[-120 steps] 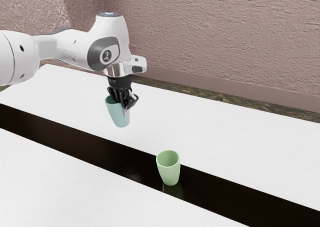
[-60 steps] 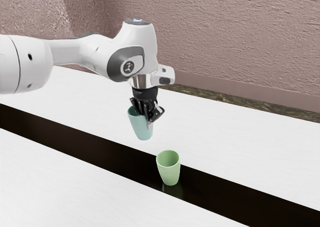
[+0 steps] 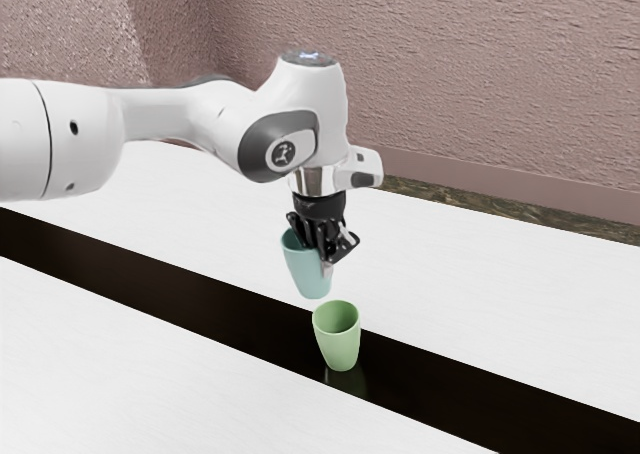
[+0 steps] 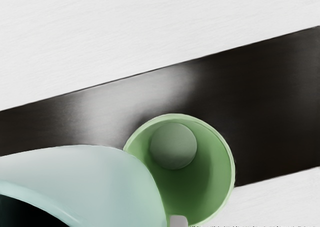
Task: Place the left cup onto the right cup
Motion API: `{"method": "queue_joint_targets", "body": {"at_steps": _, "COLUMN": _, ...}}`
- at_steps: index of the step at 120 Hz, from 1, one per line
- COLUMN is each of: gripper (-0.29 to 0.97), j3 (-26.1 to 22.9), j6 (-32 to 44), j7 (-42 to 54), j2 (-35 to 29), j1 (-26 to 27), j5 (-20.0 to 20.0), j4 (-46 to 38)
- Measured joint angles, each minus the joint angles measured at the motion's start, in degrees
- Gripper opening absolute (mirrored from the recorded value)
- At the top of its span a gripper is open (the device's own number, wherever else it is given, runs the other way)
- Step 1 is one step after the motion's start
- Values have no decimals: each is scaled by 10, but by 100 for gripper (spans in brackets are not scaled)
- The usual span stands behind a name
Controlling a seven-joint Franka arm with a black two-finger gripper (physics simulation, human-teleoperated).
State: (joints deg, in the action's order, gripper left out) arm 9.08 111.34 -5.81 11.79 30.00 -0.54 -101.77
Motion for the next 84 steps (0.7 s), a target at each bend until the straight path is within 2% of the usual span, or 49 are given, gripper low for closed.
{"method": "queue_joint_targets", "body": {"at_steps": 84, "gripper": -10, "j3": -7, "j6": 0, "j7": -41, "j2": 4, "j1": 37, "j5": -1, "j4": -14}}
